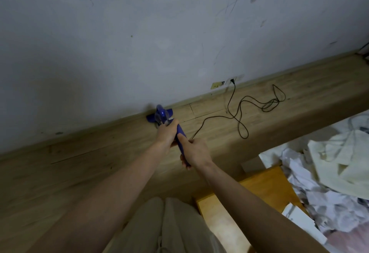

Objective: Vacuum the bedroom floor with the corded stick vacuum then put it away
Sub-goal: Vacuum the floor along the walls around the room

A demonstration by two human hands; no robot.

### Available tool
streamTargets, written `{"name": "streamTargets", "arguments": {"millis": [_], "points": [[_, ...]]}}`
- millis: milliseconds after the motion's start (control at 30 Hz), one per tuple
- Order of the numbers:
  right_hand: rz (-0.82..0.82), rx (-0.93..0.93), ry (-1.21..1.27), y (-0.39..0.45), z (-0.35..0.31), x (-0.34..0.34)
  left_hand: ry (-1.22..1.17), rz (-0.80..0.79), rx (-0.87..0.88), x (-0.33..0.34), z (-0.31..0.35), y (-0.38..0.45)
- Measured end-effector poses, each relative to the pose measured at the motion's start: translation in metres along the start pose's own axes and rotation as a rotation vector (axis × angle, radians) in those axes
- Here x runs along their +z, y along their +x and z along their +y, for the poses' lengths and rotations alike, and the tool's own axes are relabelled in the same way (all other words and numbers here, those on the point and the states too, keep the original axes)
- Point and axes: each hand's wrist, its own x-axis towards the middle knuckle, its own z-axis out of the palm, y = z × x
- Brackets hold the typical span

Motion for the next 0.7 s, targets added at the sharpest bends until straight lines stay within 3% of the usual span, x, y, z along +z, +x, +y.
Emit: {"name": "streamTargets", "arguments": {"millis": [333,700], "points": [[-0.066,0.029,-0.064,-0.001,0.003,-0.011,-0.009,0.088,0.04,0.002,-0.005,-0.006],[-0.134,0.019,-0.122,-0.04,-0.013,0.058,-0.095,0.249,0.046,-0.086,-0.022,-0.039]]}}
